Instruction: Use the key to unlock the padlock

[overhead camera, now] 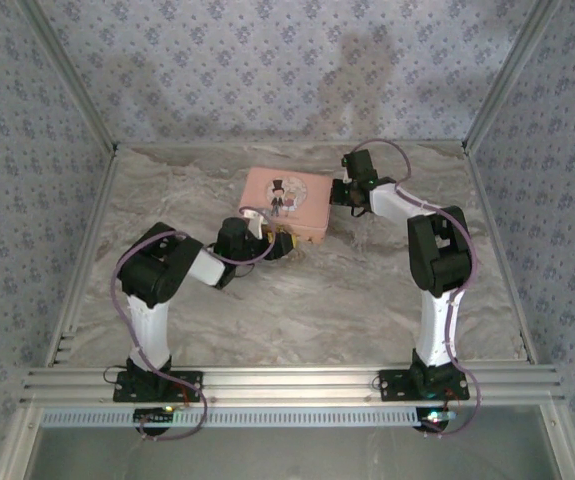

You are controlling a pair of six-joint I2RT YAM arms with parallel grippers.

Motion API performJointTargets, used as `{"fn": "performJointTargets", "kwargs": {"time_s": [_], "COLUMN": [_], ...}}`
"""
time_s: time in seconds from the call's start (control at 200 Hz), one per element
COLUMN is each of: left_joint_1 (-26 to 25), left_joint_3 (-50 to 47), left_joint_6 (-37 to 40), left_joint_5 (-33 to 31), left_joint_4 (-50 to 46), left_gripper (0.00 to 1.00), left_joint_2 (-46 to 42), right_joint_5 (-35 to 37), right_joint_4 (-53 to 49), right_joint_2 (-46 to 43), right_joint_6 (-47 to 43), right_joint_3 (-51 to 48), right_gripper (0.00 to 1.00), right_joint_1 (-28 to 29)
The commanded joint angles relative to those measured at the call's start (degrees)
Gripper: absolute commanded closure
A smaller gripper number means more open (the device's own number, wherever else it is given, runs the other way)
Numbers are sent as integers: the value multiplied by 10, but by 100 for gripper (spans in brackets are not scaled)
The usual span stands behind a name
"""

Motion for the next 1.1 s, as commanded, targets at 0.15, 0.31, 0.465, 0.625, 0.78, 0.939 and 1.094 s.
{"fn": "performJointTargets", "kwargs": {"time_s": [0.15, 0.31, 0.465, 0.625, 0.78, 0.939, 1.094], "left_joint_1": [2, 3, 2, 2, -2, -7, -11], "left_joint_3": [-13, -37, -45, -42, -37, -26, -25], "left_joint_6": [-34, -59, -60, -60, -58, -66, -67], "left_joint_5": [11, 7, 15, 8, 8, 12, 11], "left_joint_4": [113, 188, 208, 198, 212, 202, 176], "left_gripper": [41, 40, 43, 40, 41, 40, 39], "left_joint_2": [19, 33, 33, 36, 43, 47, 53], "right_joint_5": [-2, -1, 2, 3, 4, 5, 6], "right_joint_4": [2, 1, 1, 1, -1, -2, -1], "right_joint_2": [-7, -7, -7, -7, -8, -8, -9], "right_joint_6": [-9, -11, -11, -10, -10, -12, -11], "right_joint_3": [-9, -9, -10, -11, -10, -8, -8], "right_gripper": [100, 100, 100, 100, 100, 100, 100], "right_joint_1": [5, 5, 5, 5, 5, 5, 5]}}
